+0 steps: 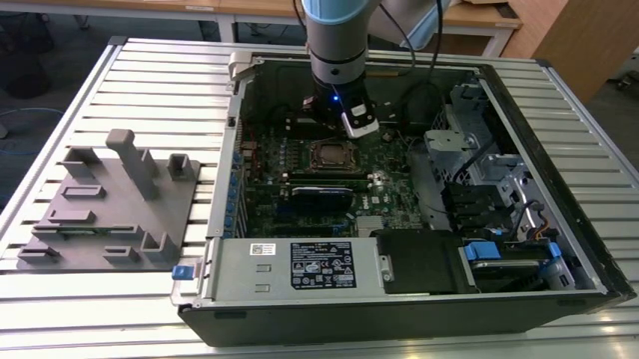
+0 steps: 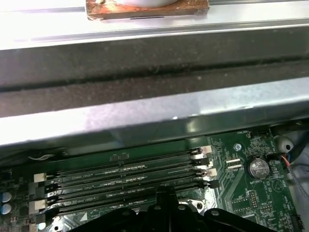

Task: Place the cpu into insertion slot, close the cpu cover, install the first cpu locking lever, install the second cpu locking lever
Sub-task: 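Install the first cpu locking lever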

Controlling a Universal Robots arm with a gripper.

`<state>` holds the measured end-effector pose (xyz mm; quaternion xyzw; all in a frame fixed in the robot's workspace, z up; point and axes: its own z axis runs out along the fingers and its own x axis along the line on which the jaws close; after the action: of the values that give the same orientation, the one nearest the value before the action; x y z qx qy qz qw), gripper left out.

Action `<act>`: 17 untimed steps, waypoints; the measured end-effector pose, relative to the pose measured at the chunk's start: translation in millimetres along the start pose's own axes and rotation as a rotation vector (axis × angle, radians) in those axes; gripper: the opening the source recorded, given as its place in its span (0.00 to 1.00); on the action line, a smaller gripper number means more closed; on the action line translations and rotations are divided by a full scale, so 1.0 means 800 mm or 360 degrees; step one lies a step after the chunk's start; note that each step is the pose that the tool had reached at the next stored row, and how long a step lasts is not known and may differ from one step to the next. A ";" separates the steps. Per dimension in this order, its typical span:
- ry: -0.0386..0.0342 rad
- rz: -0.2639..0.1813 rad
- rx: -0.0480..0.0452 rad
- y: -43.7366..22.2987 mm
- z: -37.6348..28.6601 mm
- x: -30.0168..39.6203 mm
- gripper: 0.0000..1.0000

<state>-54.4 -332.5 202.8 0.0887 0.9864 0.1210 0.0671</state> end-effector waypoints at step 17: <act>-0.0050 0.0045 0.0008 0.0035 0.0006 0.0084 0.10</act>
<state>-60.4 -328.4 202.3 0.1047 0.9842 0.1182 0.0807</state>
